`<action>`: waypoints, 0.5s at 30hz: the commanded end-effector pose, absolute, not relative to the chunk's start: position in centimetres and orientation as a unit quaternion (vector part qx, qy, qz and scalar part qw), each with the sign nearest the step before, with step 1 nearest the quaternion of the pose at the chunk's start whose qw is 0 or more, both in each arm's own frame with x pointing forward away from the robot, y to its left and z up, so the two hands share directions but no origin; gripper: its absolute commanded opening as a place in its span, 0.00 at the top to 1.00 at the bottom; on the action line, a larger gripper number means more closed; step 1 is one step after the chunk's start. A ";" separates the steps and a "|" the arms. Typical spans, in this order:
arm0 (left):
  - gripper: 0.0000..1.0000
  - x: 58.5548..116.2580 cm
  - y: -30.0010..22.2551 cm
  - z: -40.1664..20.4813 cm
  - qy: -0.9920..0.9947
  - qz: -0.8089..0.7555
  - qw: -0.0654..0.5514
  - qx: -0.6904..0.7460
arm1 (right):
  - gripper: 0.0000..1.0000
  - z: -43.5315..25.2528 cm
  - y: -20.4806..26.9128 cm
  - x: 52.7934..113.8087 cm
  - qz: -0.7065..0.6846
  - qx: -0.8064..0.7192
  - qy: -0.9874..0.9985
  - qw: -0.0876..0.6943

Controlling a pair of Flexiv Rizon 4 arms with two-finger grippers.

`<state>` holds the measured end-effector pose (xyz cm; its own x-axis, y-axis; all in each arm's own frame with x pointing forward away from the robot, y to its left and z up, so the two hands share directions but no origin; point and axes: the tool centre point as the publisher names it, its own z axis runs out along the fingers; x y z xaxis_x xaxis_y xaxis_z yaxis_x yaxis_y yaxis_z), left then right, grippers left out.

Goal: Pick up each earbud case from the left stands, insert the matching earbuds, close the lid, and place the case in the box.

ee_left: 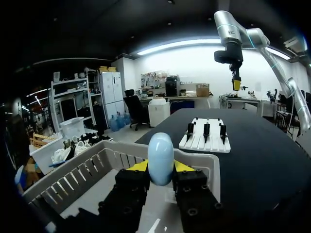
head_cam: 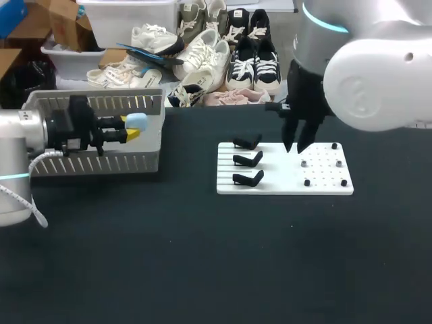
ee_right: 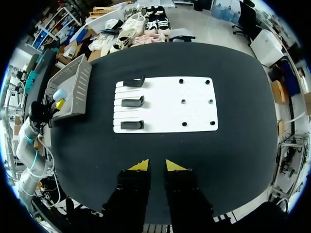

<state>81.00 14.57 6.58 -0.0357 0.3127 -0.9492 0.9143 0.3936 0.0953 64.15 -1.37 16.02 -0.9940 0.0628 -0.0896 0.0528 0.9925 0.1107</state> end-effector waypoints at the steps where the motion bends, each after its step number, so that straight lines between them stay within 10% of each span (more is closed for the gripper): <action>1: 0.50 81.9 14.8 6.5 0.653 -0.303 0.506 0.475 | 0.83 16.1 -1.2 63.9 0.051 0.033 0.997 0.048; 3: 0.02 82.0 14.7 6.6 0.652 -0.303 0.505 0.478 | 0.83 16.1 -1.2 63.9 0.051 0.034 0.997 0.050; 15: 0.00 80.2 12.2 11.4 0.623 -0.294 0.524 0.501 | 0.79 17.4 -3.8 65.0 0.056 0.032 0.994 0.093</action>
